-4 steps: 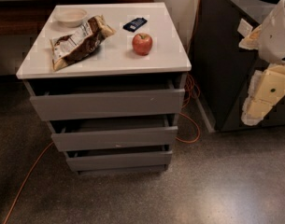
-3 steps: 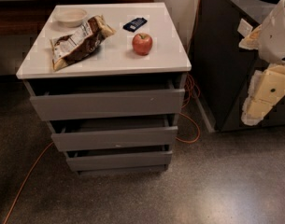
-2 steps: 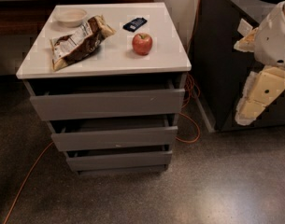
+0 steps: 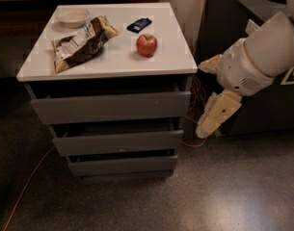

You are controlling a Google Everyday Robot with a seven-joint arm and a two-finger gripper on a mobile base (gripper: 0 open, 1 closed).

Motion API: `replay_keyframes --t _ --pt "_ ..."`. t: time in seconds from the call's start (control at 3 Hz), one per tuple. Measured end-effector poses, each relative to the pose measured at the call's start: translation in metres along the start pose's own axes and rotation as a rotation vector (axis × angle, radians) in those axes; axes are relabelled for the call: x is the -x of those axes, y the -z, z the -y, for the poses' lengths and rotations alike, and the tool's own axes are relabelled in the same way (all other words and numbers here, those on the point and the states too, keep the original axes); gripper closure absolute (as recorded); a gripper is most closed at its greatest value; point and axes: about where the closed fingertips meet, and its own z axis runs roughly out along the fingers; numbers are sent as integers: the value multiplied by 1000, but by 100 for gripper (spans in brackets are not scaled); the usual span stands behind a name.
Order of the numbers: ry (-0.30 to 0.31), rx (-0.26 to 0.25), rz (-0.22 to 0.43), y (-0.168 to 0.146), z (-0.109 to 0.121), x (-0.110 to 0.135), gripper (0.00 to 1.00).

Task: Open middle drawer

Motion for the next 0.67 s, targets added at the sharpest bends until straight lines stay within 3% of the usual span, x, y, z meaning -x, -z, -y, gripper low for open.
replay_keyframes --t 0.67 --pt "111 22 21 -94 -4 31 0"
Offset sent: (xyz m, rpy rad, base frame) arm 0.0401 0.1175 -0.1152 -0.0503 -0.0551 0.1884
